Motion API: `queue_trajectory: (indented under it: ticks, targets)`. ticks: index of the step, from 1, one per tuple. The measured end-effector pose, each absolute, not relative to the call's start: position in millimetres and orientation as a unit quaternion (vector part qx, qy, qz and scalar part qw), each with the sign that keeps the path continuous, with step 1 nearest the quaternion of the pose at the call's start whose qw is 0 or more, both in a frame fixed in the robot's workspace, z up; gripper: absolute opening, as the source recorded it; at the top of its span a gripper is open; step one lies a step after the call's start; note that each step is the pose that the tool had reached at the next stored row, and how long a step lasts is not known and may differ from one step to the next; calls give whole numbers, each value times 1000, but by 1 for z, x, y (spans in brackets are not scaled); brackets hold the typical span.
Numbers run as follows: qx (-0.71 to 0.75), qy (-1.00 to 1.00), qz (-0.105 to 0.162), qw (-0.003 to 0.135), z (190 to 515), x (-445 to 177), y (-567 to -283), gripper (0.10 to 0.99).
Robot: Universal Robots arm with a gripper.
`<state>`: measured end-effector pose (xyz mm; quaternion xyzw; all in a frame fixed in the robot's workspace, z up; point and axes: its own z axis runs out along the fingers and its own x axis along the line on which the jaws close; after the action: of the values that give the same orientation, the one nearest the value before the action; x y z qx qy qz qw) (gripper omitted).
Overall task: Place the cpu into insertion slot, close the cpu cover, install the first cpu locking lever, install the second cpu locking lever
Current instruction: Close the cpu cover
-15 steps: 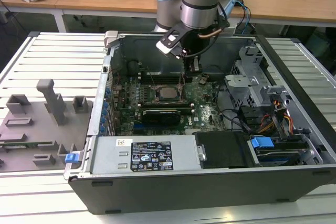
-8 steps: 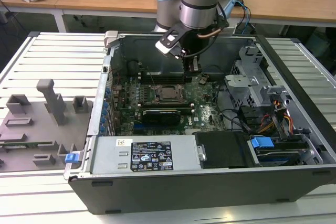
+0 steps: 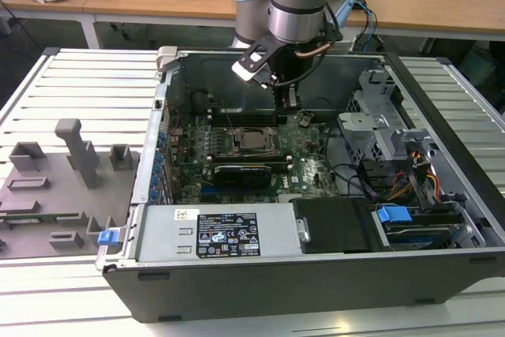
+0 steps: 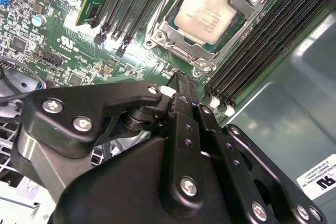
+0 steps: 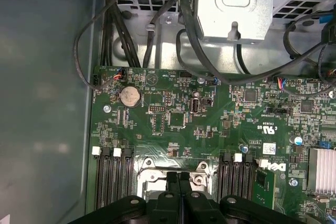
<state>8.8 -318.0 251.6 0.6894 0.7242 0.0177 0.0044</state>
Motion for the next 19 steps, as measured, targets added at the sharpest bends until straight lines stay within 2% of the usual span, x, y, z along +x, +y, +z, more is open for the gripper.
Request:
queue_trajectory:
  ticks: [19]
  targets:
    - [689, 724, 18, 4, 252, -2, -318, 106]
